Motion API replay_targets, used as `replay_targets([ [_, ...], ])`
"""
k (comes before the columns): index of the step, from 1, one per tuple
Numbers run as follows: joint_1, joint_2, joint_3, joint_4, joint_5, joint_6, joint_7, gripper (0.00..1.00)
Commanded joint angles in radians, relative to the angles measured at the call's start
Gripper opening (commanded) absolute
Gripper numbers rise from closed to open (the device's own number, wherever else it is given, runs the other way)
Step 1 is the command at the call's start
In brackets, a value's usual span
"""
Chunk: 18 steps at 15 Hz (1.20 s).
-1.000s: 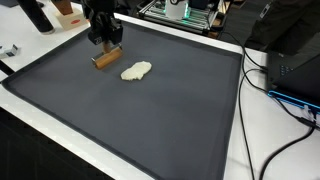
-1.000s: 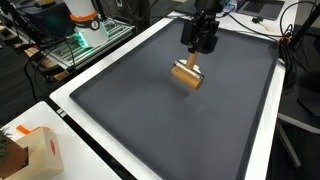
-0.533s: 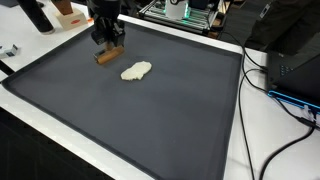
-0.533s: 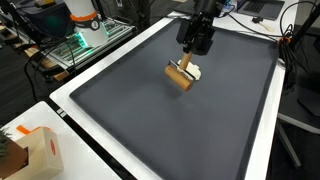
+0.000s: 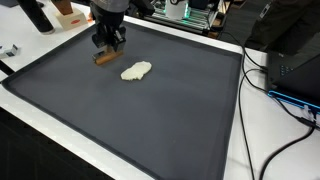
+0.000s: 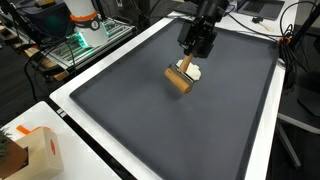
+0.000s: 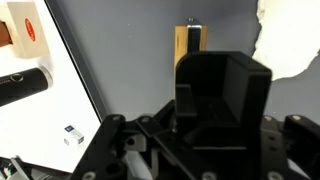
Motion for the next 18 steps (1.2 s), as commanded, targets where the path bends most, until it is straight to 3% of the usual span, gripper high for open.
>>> replay_targets([
  [1,0.029,0.024,-0.017,0.026,-0.060,-0.045,0.067,0.19],
  [10,0.046,0.067,-0.010,0.046,-0.160,-0.121,0.170,0.19],
  [18,0.049,0.104,0.000,0.072,-0.211,-0.148,0.178,0.19],
])
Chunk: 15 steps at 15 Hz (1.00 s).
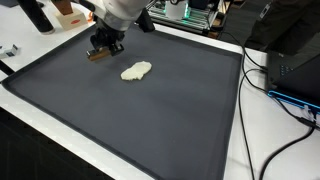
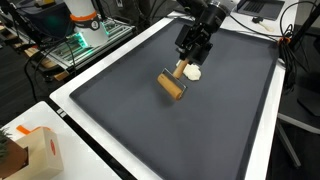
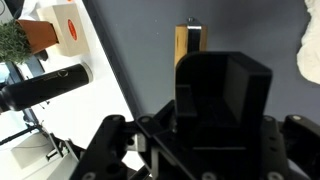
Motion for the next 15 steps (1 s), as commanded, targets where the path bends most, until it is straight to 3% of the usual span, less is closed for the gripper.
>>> replay_targets([
  [1,0.008,0.021,0.004,0.027,-0.043,-0.033,0.008,0.19],
  [15,-0.014,-0.006,0.028,0.020,-0.047,0.036,-0.045,0.19],
])
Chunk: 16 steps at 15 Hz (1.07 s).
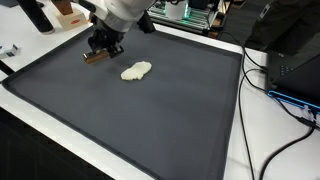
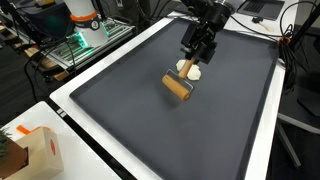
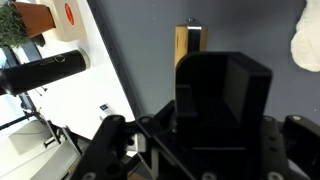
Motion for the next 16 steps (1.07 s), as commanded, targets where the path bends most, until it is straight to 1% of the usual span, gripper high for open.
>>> replay_targets([
  [1,-0.016,-0.025,0.017,-0.013,-0.012,0.031,-0.033,0.19],
  [6,-0.032,-0.049,0.025,-0.019,0.009,0.092,-0.082,0.19],
  [11,-0.061,-0.089,0.032,-0.038,0.044,0.172,-0.164,0.19],
  [13,-0.080,-0.108,0.039,-0.049,0.079,0.213,-0.218,0.19],
  [16,-0.112,-0.139,0.049,-0.069,0.185,0.269,-0.334,0.19],
])
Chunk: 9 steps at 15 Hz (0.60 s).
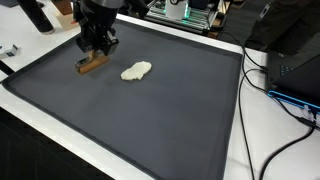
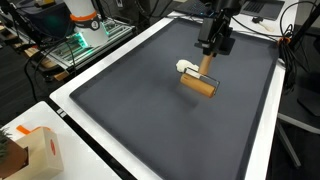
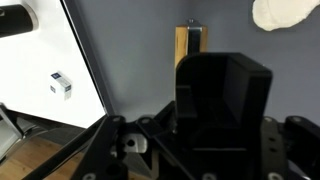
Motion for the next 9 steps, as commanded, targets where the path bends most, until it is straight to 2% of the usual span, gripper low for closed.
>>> replay_targets([
  [1,-0.050,-0.072,0.025,-0.064,0.133,0.070,-0.149,0.19],
  [6,-0.106,-0.127,0.046,-0.098,0.378,0.116,-0.388,0.19],
  [9,-0.155,-0.157,0.078,-0.123,0.546,0.138,-0.576,0.19],
])
